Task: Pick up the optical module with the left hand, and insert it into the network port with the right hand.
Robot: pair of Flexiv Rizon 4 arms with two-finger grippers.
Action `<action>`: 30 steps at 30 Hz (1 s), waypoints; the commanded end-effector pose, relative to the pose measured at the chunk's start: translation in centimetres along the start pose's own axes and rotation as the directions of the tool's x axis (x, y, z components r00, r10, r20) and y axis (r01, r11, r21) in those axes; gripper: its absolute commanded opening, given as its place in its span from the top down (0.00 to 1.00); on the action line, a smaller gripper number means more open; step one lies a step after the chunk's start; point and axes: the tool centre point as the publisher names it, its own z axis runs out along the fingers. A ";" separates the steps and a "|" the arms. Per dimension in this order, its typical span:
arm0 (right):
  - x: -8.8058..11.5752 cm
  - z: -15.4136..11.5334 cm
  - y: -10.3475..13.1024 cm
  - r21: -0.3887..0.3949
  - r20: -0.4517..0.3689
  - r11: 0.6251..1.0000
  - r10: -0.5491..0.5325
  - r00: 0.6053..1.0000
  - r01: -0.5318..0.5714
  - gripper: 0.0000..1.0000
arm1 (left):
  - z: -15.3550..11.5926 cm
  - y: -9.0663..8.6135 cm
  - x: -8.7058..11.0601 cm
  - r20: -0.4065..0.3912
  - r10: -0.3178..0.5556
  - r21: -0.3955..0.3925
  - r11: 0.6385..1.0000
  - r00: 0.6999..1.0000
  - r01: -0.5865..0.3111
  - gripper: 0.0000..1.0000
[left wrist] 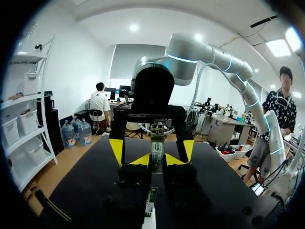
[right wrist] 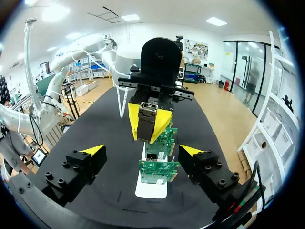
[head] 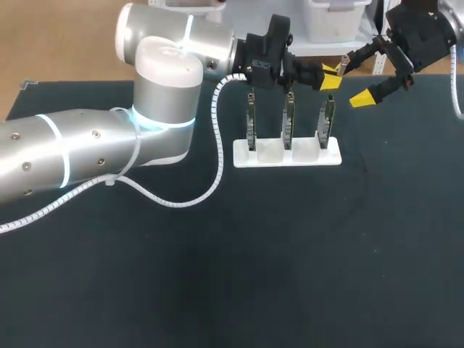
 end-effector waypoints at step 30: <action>0.0 0.0 0.2 0.004 -0.002 1.000 0.000 1.000 0.000 0.00 | 0.2 1.5 1.2 -0.027 -0.046 -0.005 0.999 0.999 0.046 1.00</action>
